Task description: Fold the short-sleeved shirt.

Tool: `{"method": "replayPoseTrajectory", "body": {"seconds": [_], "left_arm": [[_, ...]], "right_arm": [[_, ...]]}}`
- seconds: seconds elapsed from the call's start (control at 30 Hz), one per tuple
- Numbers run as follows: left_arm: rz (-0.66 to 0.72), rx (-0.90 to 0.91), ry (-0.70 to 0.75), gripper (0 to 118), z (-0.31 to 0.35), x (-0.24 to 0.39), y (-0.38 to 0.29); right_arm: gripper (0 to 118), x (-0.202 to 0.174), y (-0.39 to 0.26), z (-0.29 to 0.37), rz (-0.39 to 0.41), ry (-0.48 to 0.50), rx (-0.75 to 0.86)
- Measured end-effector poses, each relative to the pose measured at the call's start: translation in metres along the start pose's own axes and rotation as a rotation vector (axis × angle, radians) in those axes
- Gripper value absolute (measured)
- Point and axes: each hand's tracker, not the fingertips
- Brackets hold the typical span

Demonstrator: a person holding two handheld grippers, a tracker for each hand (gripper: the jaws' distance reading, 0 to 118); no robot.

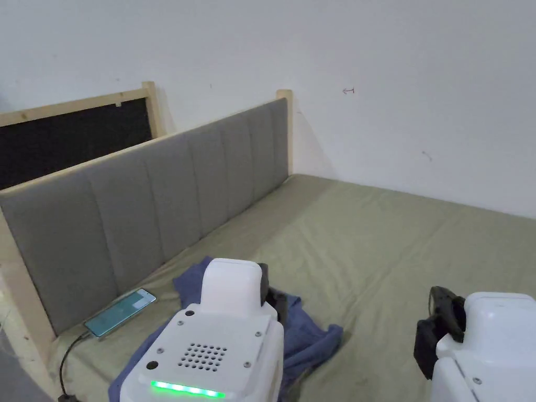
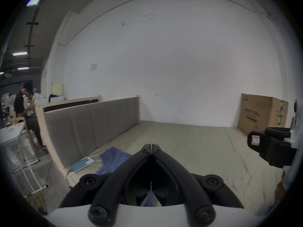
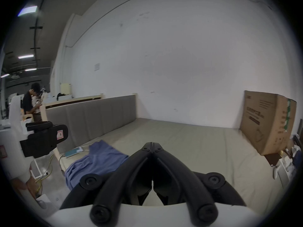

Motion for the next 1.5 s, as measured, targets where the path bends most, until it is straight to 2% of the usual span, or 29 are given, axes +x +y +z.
{"method": "replayPoseTrajectory", "body": {"seconds": [0.17, 0.27, 0.5, 0.6, 0.63, 0.67, 0.7, 0.73, 0.77, 0.93, 1.03, 1.07, 1.13, 1.17, 1.23, 1.27, 1.33, 1.37, 1.43, 1.47, 1.5], "left_arm": [[0.002, -0.116, 0.132, 0, -0.019, -0.031, -0.028], [0.002, -0.242, 0.118, 0, -0.045, -0.041, -0.053], [0.108, -0.484, 0.152, 0, -0.132, -0.069, -0.11], [0.054, -0.598, 0.163, 2, -0.172, -0.077, -0.123], [0.029, -0.622, 0.164, 18, -0.184, -0.079, -0.129], [0.006, -0.656, 0.155, 60, -0.196, -0.08, -0.133], [-0.002, -0.678, 0.149, 91, -0.206, -0.08, -0.136], [0.009, -0.663, 0.142, 106, -0.214, -0.081, -0.14], [0.008, -0.661, 0.134, 109, -0.221, -0.081, -0.143], [-0.064, -0.745, 0.101, 109, -0.262, -0.072, -0.161], [-0.109, -0.877, 0.136, 109, -0.283, -0.07, -0.19], [-0.089, -0.901, 0.129, 108, -0.286, -0.072, -0.201], [0.051, -0.841, 0.131, 108, -0.282, -0.082, -0.209], [0.074, -0.831, 0.129, 103, -0.28, -0.084, -0.207], [0.014, -0.862, 0.144, 85, -0.282, -0.078, -0.198], [0.02, -0.863, 0.139, 85, -0.283, -0.078, -0.194], [0.029, -0.862, 0.129, 76, -0.283, -0.076, -0.191], [0.031, -0.859, 0.129, 63, -0.285, -0.075, -0.191], [0.043, -0.859, 0.125, 50, -0.286, -0.075, -0.189], [0.06, -0.856, 0.135, 37, -0.285, -0.075, -0.187], [0.081, -0.846, 0.152, 13, -0.286, -0.08, -0.184]], "right_arm": [[0, -0.025, -0.007, -0.008, 0.032, 0.063, -0.036], [0, -0.027, -0.011, -0.012, 0.032, 0.068, -0.064], [0, -0.006, -0.03, -0.033, 0.038, 0.036, -0.143], [0, 0.004, -0.041, -0.046, 0.032, 0.017, -0.189], [0, 0.008, -0.046, -0.051, 0.023, 0.015, -0.206], [0, 0.011, -0.049, -0.055, 0.013, 0.014, -0.228], [0, 0.013, -0.052, -0.058, 0.01, 0.012, -0.24], [0, 0.014, -0.057, -0.061, 0.012, 0.003, -0.255], [0, 0.016, -0.062, -0.065, 0.02, -0.006, -0.27], [0, 0.026, -0.077, -0.08, 0.022, -0.041, -0.328], [0, 0.028, -0.077, -0.08, 0.009, -0.042, -0.346], [0, 0.029, -0.077, -0.079, 0.019, -0.046, -0.35], [0, 0.029, -0.078, -0.079, 0.049, -0.068, -0.356], [0, 0.03, -0.078, -0.078, 0.052, -0.075, -0.359], [0, 0.035, -0.078, -0.079, 0.033, -0.079, -0.369], [0, 0.037, -0.079, -0.079, 0.014, -0.078, -0.374], [0, 0.04, -0.08, -0.08, -0.017, -0.077, -0.385], [0, 0.04, -0.081, -0.08, -0.025, -0.077, -0.387], [0, 0.039, -0.081, -0.078, -0.027, -0.074, -0.39], [0, 0.039, -0.081, -0.076, -0.023, -0.074, -0.39], [0, 0.04, -0.081, -0.073, -0.015, -0.076, -0.389]]}}
